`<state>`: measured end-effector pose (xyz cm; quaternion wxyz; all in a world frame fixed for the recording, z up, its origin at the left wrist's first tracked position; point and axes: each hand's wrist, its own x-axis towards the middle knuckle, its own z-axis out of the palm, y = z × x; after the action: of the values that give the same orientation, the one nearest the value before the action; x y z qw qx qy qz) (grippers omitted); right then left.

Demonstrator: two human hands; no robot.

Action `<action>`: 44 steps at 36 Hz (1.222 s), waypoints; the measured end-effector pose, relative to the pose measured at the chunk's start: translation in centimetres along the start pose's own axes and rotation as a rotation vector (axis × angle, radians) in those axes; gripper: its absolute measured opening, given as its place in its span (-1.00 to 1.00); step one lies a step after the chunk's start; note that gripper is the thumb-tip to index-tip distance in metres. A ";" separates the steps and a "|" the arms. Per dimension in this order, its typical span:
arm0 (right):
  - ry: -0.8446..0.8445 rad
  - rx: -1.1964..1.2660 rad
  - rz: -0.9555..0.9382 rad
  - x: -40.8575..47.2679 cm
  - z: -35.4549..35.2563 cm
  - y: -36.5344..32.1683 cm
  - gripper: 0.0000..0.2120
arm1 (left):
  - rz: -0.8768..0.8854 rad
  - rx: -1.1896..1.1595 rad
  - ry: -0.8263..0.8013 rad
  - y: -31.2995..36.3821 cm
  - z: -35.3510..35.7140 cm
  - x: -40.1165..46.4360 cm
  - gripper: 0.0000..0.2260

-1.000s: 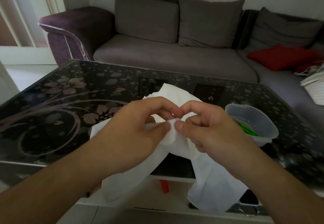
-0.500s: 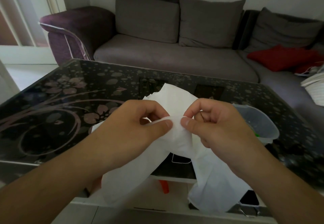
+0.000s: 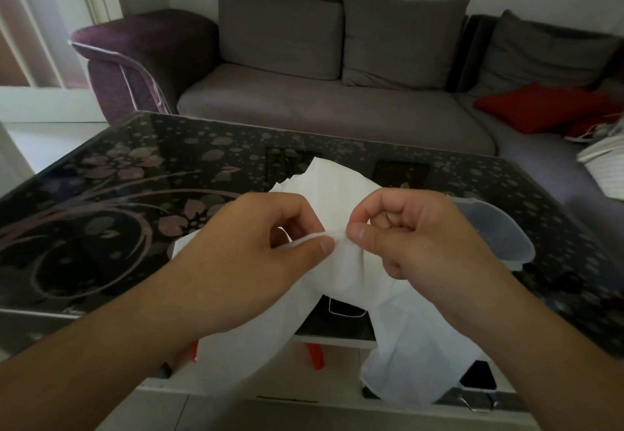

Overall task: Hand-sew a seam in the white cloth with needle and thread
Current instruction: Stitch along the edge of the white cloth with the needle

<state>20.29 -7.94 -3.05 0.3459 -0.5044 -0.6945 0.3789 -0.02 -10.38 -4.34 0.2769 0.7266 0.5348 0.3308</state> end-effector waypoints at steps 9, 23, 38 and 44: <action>0.010 -0.160 0.019 0.0 0.2 -0.2 -0.89 | -0.016 -0.026 -0.059 0.0 0.0 0.1 -0.88; -0.172 0.276 0.215 0.0 -1.4 -0.9 -0.76 | -0.077 -0.167 -0.064 0.0 -0.3 0.1 -0.85; -0.027 0.006 0.012 -1.6 -0.7 -2.4 -0.87 | -0.078 -0.199 -0.032 0.3 -0.6 -0.2 -0.85; 0.035 0.029 -0.001 -1.5 -0.3 -1.9 -0.89 | -0.054 -0.203 -0.033 0.3 -0.7 -0.3 -0.85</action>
<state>20.10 -9.73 -1.34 0.3654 -0.5056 -0.6831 0.3797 -0.42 -10.68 -3.77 0.3666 0.6855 0.5133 0.3637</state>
